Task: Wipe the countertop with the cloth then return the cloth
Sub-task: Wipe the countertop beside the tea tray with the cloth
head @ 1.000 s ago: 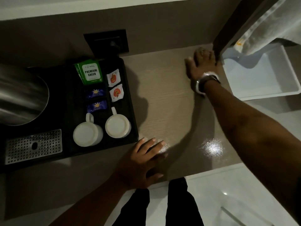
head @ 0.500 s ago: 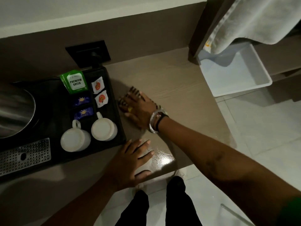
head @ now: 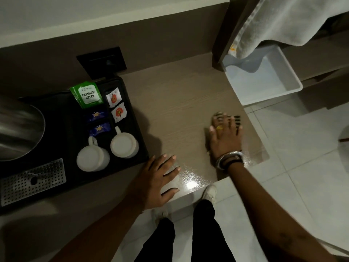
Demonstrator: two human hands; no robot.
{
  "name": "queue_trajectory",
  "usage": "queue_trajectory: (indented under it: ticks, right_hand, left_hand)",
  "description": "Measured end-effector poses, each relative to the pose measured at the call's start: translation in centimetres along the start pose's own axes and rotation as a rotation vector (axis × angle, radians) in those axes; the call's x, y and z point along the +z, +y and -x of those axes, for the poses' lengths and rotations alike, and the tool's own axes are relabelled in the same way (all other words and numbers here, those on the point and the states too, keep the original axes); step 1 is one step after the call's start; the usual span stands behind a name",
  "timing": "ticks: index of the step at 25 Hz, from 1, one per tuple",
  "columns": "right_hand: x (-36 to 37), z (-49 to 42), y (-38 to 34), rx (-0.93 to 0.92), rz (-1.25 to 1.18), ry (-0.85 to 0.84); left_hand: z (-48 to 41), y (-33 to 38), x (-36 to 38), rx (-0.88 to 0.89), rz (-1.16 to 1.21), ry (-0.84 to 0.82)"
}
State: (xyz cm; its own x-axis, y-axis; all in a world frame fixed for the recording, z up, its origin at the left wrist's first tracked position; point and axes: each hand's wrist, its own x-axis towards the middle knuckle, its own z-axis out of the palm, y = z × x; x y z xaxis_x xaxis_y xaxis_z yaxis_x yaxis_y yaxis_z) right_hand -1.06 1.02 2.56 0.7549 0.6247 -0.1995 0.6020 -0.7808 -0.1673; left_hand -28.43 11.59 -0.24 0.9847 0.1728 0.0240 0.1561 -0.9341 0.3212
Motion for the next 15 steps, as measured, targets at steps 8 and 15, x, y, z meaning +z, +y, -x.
queue_trajectory:
  ticks: [8, 15]
  right_hand:
    - [1.4, 8.0, 1.6, -0.563, 0.148, -0.136]
    - [0.5, 0.4, -2.9, 0.054, -0.043, -0.038]
  left_hand:
    - [2.1, -1.1, -0.8, 0.028, 0.063, -0.043]
    - [2.2, -1.9, -1.5, 0.155, 0.014, -0.073]
